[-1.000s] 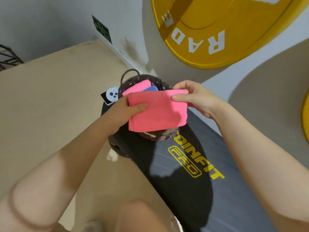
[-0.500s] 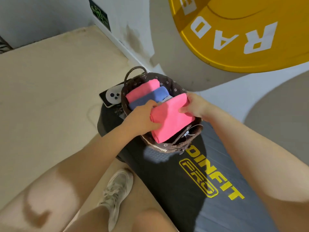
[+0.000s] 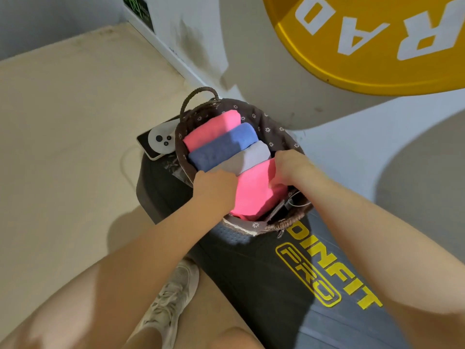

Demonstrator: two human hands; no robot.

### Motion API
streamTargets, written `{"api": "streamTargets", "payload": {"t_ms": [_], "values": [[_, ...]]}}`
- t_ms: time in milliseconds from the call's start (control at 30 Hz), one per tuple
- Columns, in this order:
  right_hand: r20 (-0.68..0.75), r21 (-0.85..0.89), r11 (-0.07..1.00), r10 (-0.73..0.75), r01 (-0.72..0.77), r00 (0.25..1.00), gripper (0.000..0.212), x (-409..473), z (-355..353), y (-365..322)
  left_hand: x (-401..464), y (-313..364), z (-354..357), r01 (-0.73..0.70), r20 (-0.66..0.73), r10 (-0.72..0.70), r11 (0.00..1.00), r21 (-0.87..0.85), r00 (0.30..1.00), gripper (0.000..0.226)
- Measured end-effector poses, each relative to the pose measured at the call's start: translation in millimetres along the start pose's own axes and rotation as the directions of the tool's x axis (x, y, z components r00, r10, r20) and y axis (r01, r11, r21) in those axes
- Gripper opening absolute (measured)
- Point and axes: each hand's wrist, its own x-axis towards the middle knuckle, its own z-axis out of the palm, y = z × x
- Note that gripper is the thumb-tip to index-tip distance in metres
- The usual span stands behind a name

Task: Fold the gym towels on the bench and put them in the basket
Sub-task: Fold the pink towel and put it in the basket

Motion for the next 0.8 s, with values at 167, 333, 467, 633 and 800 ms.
{"api": "streamTargets", "payload": {"t_ms": [167, 333, 467, 633, 800], "values": [[-0.205, 0.098, 0.994, 0.058, -0.038, 0.977, 0.043, -11, 4, 3, -7, 3, 3, -0.102, -0.368, 0.122, 0.992, 0.073, 0.922, 0.044], [-0.106, 0.143, 0.989, 0.048, -0.033, 0.993, 0.047, -25, -4, 14, -8, 13, 7, -0.622, -0.245, 0.580, 0.767, -0.158, 0.777, 0.025], [-0.158, 0.220, 0.975, -0.004, 0.040, 0.987, 0.040, -26, 6, 11, -11, 20, 9, -0.476, 0.250, 0.530, 0.844, -0.248, 0.810, 0.052], [0.156, 0.197, 0.951, -0.270, 0.238, 0.950, 0.023, -14, 16, 11, -13, 20, 13, -0.494, 0.224, 0.494, 0.867, -0.061, 0.840, 0.059], [0.279, 0.039, 0.974, -0.227, 0.225, 0.933, 0.050, -11, 24, 8, -3, 25, 11, -0.475, 0.360, 0.475, 0.875, -0.095, 0.803, 0.065]]}}
